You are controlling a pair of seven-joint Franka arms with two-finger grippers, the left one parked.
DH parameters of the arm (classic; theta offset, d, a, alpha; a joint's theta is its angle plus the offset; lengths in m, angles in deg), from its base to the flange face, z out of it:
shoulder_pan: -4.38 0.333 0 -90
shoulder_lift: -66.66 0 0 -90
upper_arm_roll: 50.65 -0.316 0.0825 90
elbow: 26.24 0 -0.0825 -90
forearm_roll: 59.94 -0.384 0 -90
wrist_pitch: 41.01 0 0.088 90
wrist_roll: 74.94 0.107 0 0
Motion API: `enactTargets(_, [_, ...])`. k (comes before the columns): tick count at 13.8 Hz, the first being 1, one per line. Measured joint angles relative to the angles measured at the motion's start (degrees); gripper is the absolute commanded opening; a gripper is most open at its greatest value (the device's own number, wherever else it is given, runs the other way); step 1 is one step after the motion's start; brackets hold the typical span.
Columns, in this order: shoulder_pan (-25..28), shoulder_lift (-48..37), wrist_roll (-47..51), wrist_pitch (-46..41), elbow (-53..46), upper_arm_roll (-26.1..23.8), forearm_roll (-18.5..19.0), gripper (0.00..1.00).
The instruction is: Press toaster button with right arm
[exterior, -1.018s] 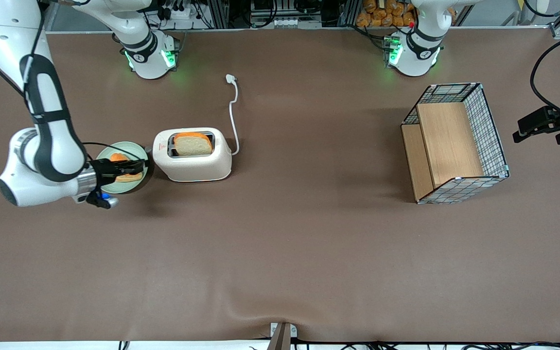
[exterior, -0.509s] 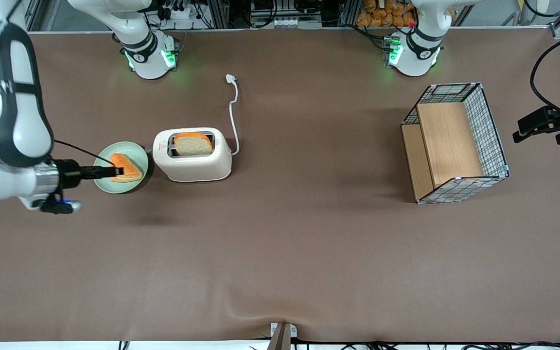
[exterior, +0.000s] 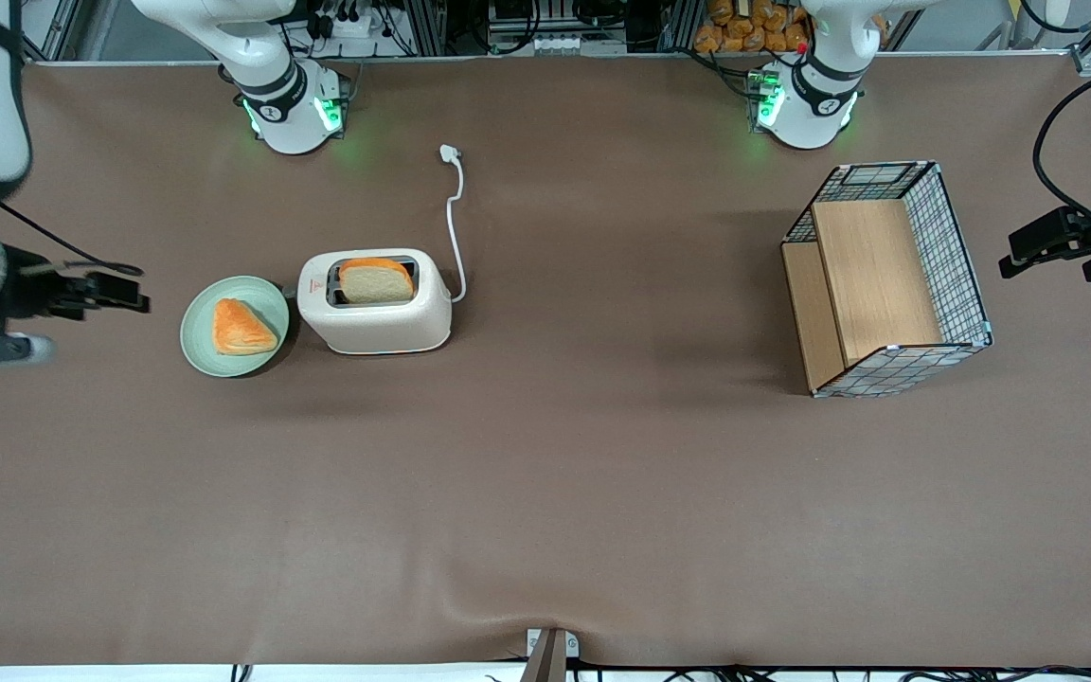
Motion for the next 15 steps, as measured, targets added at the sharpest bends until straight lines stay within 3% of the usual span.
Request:
enactTargets(5, [-0.1,-5.4,1.0,-1.8,-0.7,0.5,1.0,1.00])
enactTargets(15, [-0.1,-5.8,6.1,-11.8,-8.3,0.5,2.2,1.00])
